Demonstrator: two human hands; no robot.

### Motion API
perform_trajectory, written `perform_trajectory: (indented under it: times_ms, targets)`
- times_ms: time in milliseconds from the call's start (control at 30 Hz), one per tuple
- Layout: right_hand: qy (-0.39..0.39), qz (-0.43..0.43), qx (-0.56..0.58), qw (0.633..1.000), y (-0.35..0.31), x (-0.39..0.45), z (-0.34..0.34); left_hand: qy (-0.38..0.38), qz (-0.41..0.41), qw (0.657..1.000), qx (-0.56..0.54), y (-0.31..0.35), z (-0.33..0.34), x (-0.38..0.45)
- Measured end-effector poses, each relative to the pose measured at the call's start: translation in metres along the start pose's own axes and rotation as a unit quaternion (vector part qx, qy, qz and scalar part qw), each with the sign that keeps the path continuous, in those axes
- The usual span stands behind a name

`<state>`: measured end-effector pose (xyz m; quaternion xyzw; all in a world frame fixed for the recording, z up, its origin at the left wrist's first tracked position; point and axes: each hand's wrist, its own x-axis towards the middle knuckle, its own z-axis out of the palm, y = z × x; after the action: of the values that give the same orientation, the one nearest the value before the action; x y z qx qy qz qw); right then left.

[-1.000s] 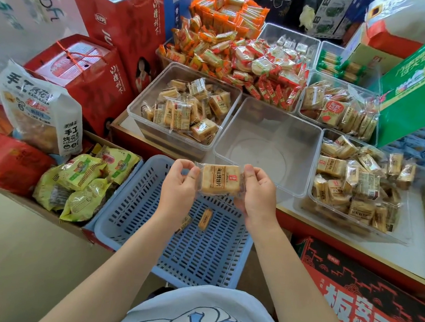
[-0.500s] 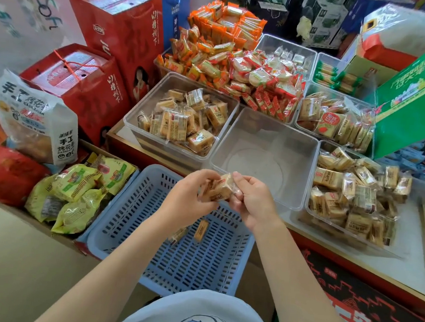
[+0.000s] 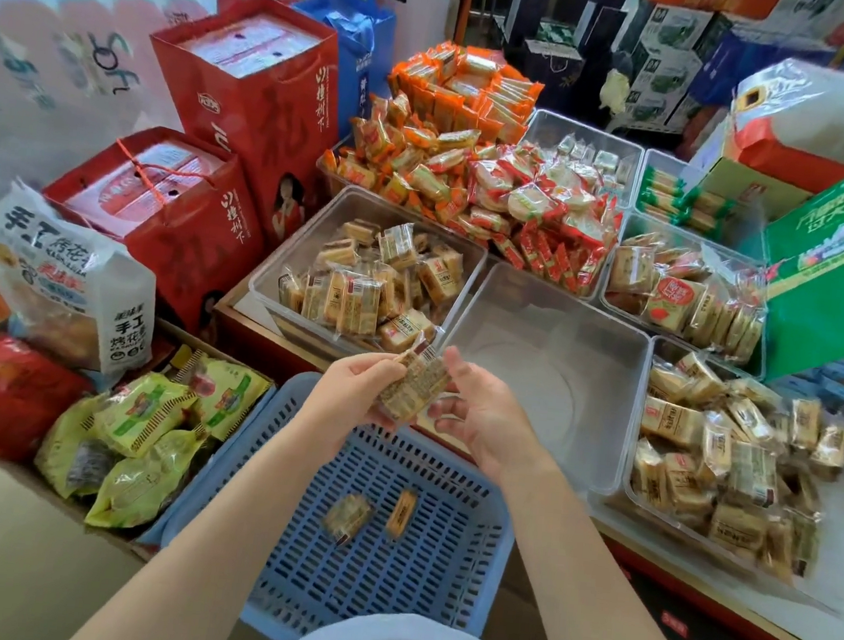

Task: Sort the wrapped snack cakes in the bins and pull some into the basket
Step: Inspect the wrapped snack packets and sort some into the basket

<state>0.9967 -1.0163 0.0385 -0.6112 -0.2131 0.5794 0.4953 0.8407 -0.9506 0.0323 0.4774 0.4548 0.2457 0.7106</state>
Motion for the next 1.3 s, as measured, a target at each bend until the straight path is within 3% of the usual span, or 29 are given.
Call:
perform_trajectory:
  times_ms: [100,267,400,500,567,667,733,800,1100,1300]
  targets:
    - [-0.028,-0.001,0.014,1.000,-0.013,0.024,0.010,0.040,0.033,0.998,0.043,0.010,-0.012,0.023]
    - [0.058,-0.010,0.017,0.998,-0.035,0.095,0.028,0.147,0.100,0.979,0.102,0.023,-0.038,0.079]
    - [0.065,-0.032,0.068,0.995,-0.057,0.153,0.042,0.236,0.184,0.911,0.283,0.016,-0.062,0.124]
    - [0.054,-0.045,-0.082,0.994,-0.066,0.193,0.053,0.214,0.181,0.868,0.411,-0.001,-0.071,0.155]
    - [0.093,-0.090,-0.267,0.955,-0.061,0.216,0.052,0.192,0.155,0.851,0.464,-0.016,-0.074,0.169]
    - [0.146,-0.240,-0.441,0.852,-0.045,0.232,0.048,0.183,0.159,0.848,0.472,-0.035,-0.077,0.183]
    - [0.120,-0.287,-0.511,0.801,-0.027,0.236,0.049,0.196,0.168,0.841,0.476,-0.043,-0.077,0.188]
    - [0.088,-0.273,-0.550,0.785,-0.006,0.236,0.049,0.216,0.180,0.832,0.478,-0.048,-0.076,0.189]
    - [0.064,-0.207,-0.594,0.774,-0.005,0.240,0.046,0.198,0.141,0.836,0.492,-0.043,-0.074,0.187]
    - [0.079,-0.232,-0.474,0.846,-0.016,0.175,0.029,0.184,0.111,0.838,0.502,-0.029,-0.069,0.160]
